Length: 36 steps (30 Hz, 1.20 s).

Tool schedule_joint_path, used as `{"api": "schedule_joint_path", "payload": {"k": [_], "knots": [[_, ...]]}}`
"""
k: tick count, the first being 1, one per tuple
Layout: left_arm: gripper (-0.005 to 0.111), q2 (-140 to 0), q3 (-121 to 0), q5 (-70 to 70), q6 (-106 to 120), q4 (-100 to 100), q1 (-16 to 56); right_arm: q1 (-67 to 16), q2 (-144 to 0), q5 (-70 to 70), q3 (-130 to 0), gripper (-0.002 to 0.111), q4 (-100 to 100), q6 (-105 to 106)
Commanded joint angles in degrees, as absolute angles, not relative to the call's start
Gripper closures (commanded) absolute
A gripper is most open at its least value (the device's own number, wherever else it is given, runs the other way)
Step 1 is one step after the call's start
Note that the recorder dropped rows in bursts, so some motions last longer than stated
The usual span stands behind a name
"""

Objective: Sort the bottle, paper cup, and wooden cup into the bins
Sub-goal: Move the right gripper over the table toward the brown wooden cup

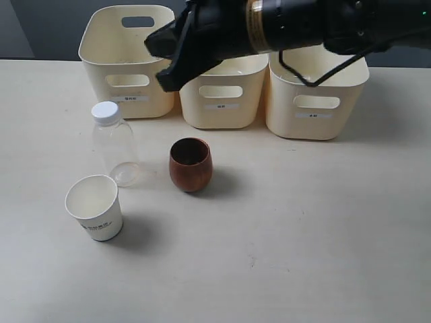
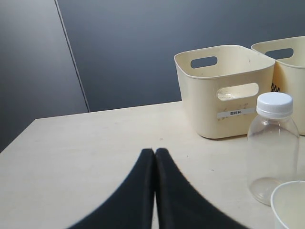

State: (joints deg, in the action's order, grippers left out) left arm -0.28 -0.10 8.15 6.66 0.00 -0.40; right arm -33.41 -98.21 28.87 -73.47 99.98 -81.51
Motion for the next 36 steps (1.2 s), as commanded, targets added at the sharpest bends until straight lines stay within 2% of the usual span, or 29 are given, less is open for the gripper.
{"api": "schedule_joint_path", "payload": {"k": [1, 5, 15, 25, 36], "knots": [[0.107, 0.0, 0.0, 7.73, 6.58, 0.0, -0.43, -38.09, -101.5, 23.09, -74.69, 0.109, 99.95, -79.57], [0.107, 0.0, 0.0, 7.73, 6.58, 0.0, -0.43, -41.03, -103.76, 17.56, -75.66, 0.109, 99.95, -79.57], [0.107, 0.0, 0.0, 7.73, 6.58, 0.0, -0.43, -43.43, -105.51, 16.19, -75.91, 0.109, 99.95, -79.64], [0.107, 0.0, 0.0, 7.73, 6.58, 0.0, -0.43, -43.43, -105.51, 37.32, -75.31, 0.109, 99.95, -79.41], [0.107, 0.0, 0.0, 7.73, 6.58, 0.0, -0.43, -43.43, -105.51, 36.11, -67.69, 0.109, 99.95, -72.9]]}}
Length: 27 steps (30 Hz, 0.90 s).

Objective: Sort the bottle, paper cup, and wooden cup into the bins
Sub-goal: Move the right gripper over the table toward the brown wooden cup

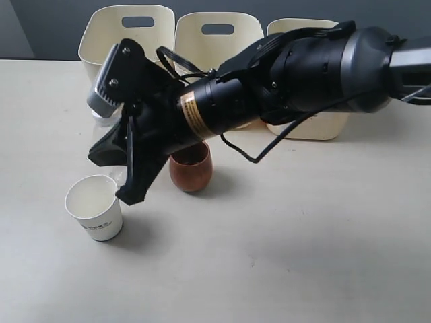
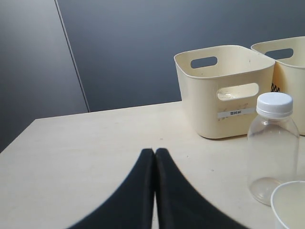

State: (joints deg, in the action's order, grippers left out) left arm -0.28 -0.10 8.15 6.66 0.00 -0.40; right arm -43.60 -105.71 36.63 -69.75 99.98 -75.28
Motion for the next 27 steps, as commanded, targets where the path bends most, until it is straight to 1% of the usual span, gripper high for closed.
{"api": "schedule_joint_path", "payload": {"k": [1, 4, 9, 11, 18, 27], "knots": [[0.107, 0.0, 0.0, 7.73, 6.58, 0.0, -0.43, -43.43, -105.51, 36.11, -67.24, 0.109, 99.95, -72.37], [0.107, 0.0, 0.0, 7.73, 6.58, 0.0, -0.43, -43.43, -105.51, 37.08, -66.46, 0.109, 99.95, -71.05], [0.107, 0.0, 0.0, 7.73, 6.58, 0.0, -0.43, -43.43, -105.51, 45.9, -66.01, 0.109, 99.95, -69.24], [0.107, 0.0, 0.0, 7.73, 6.58, 0.0, -0.43, -43.43, -105.51, 46.83, -66.01, 0.109, 99.95, -68.93], [0.107, 0.0, 0.0, 7.73, 6.58, 0.0, -0.43, -43.71, -105.51, 43.22, -66.01, 0.109, 99.95, -67.45], [0.107, 0.0, 0.0, 7.73, 6.58, 0.0, -0.43, -50.83, -105.51, 30.68, -66.01, 0.109, 99.95, -64.58]]}}
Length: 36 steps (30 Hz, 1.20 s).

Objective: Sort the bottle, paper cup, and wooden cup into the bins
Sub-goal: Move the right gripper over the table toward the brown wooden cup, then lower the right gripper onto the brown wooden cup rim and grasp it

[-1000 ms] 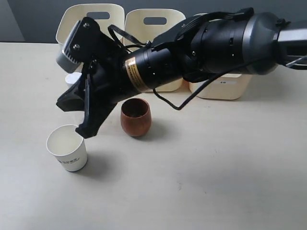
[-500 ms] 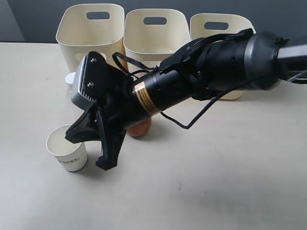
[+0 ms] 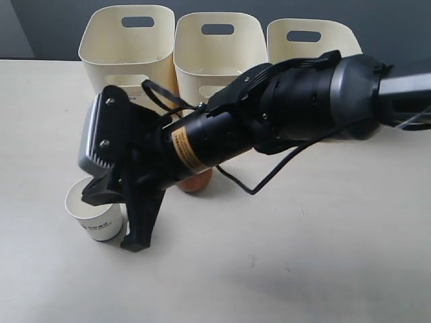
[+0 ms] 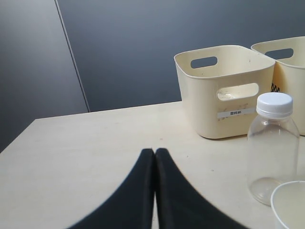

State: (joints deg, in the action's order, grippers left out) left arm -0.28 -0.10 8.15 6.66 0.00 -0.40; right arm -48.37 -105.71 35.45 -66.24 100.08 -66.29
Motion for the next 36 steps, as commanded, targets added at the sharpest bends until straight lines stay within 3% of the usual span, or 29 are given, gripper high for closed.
{"api": "schedule_joint_path", "payload": {"k": [1, 7, 20, 24, 29, 30, 36], "knots": [[0.107, 0.0, 0.0, 7.73, 6.58, 0.0, -0.43, -51.11, -105.51, 29.53, -66.01, 0.109, 99.95, -64.58], [0.107, 0.0, 0.0, 7.73, 6.58, 0.0, -0.43, -49.95, -105.51, 19.09, -66.01, 0.109, 99.95, -65.0], [0.107, 0.0, 0.0, 7.74, 6.58, 0.0, -0.43, -42.79, -100.66, 15.38, -58.59, 0.108, 99.95, -67.69], [0.107, 0.0, 0.0, 7.74, 6.58, 0.0, -0.43, -42.66, -99.62, 15.38, -58.18, 0.088, 99.95, -68.66], [0.107, 0.0, 0.0, 7.74, 6.58, 0.0, -0.43, -42.66, -99.53, 13.17, -57.96, 0.03, 99.95, -72.91], [0.107, 0.0, 0.0, 7.74, 6.58, 0.0, -0.43, -42.66, -99.65, 12.65, -57.96, 0.025, 99.95, -73.79], [0.107, 0.0, 0.0, 7.74, 6.58, 0.0, -0.43, -42.66, -99.75, 10.47, -55.82, 0.028, 99.95, -75.38]]}}
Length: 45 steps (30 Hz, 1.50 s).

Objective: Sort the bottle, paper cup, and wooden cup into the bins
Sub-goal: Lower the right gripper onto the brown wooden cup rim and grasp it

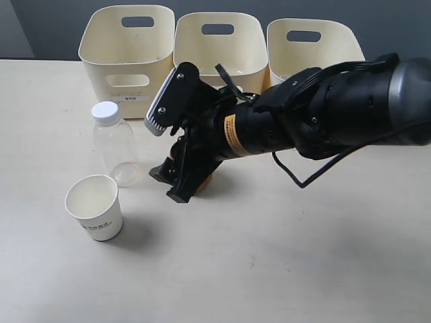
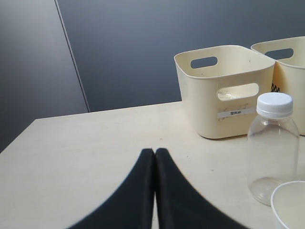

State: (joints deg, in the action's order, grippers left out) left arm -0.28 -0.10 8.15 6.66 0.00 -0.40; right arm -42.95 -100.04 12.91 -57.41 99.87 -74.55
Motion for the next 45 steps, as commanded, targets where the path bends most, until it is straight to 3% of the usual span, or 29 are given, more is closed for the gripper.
{"api": "schedule_joint_path", "payload": {"k": [1, 45], "knots": [[0.107, 0.0, 0.0, 7.74, 6.58, 0.0, -0.43, -42.66, -99.75, 9.57, -55.36, 0.028, 99.95, -75.38], [0.107, 0.0, 0.0, 7.74, 6.58, 0.0, -0.43, -42.67, -110.25, 7.46, -60.8, 0.032, 99.95, -69.98]]}}
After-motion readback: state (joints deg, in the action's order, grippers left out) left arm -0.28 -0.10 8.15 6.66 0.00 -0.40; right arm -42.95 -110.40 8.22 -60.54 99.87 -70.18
